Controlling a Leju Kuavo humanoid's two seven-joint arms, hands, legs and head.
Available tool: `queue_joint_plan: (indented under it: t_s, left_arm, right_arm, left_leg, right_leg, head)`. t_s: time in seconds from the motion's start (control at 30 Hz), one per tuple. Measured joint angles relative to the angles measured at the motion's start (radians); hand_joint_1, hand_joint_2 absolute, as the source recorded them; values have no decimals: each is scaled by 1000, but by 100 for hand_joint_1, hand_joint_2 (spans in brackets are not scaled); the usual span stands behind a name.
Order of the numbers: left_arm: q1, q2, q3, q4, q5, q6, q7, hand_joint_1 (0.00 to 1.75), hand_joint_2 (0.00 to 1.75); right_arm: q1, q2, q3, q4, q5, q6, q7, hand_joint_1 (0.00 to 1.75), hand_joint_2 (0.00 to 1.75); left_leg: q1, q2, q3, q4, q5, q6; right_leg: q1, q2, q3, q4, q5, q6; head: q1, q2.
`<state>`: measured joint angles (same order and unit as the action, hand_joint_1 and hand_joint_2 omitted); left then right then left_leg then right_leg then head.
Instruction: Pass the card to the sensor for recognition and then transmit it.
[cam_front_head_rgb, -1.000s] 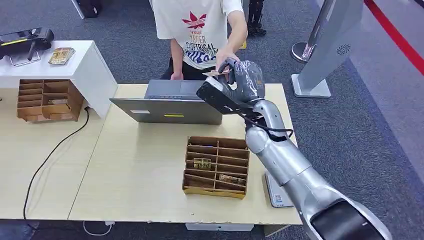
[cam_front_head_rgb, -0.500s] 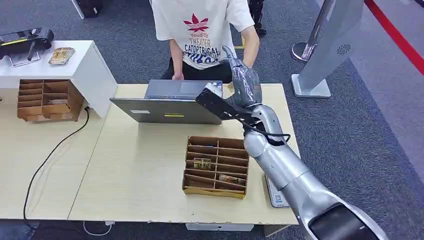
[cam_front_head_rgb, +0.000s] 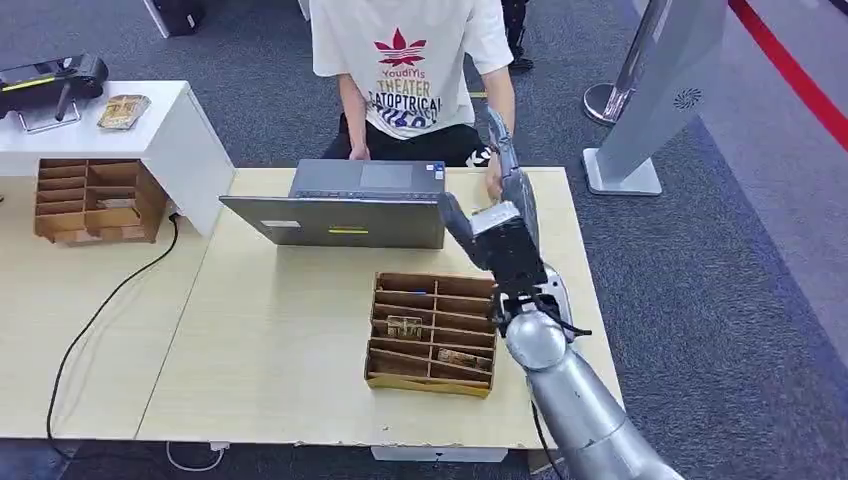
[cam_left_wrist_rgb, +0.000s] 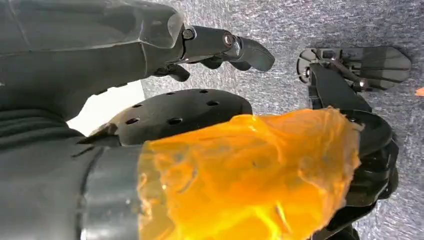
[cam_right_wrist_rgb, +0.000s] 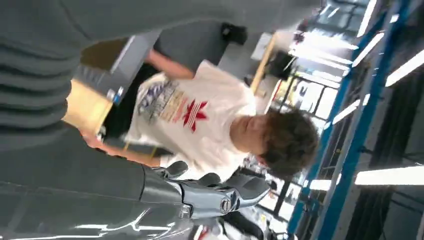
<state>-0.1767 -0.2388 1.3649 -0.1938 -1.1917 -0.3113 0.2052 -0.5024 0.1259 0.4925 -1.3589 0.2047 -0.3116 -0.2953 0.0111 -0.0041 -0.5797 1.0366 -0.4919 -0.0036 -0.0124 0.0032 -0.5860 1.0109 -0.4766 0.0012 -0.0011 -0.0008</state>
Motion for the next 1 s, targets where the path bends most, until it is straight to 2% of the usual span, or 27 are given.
queue_joint_plan:
  t_s: [0.1, 0.27, 0.4, 0.53, 0.7, 0.77, 0.83, 1.0]
  left_arm:
    - [3, 2, 7, 0, 15, -10, -8, 0, 0]
    - [12, 8, 17, 0, 37, -15, -21, 0, 0]
    - [20, 12, 26, 0, 44, -21, -32, 0, 0]
    - [21, 14, 33, 0, 46, -27, -37, 0, 0]
    - [22, 14, 33, 0, 46, -28, -37, 0, 0]
    - [23, 16, 34, 0, 47, -30, -37, 0, 0]
    - [24, 18, 42, 0, 48, -34, -37, 0, 0]
    - [28, 19, 43, 0, 51, -34, -37, 0, 0]
  right_arm:
    - [61, -6, 0, -74, -131, 91, -14, 0, 0]
    - [143, -37, -1, -145, -371, 288, -43, 0, 0]
    - [226, -71, -2, -185, -583, 552, -60, 0, 0]
    - [280, -111, -2, -191, -648, 772, -73, 0, 0]
    - [288, -118, -2, -191, -652, 800, -77, 0, 0]
    - [308, -129, -2, -190, -661, 853, -85, 0, 0]
    - [380, -160, 6, -188, -695, 1043, -115, 0, 0]
    - [446, -181, 20, -188, -697, 1117, -146, 0, 0]
  left_leg:
    - [0, 0, 0, 0, 0, 0]
    - [0, 0, 0, 0, 0, 0]
    - [0, 0, 0, 0, -1, 0]
    - [0, 0, 0, 0, -1, 1]
    - [0, 0, 0, 0, -1, 1]
    - [0, 0, 0, 0, -1, 1]
    - [0, 0, 0, 0, -2, 1]
    - [0, 0, 0, 0, -2, 1]
  right_leg:
    - [0, 0, 0, 0, 0, 0]
    - [0, 0, 0, 0, 0, 0]
    - [0, 0, 0, 0, 0, 0]
    - [0, 0, 0, -1, -1, 0]
    - [0, 0, 0, -1, -1, 0]
    - [0, 0, 0, -1, -1, 0]
    - [0, 0, 0, -1, -1, 0]
    - [0, 0, 0, -1, -1, 0]
  head:
    - [0, 0]
    - [0, 0]
    - [0, 0]
    - [0, 0]
    - [0, 0]
    - [0, 0]
    - [0, 0]
    - [0, 0]
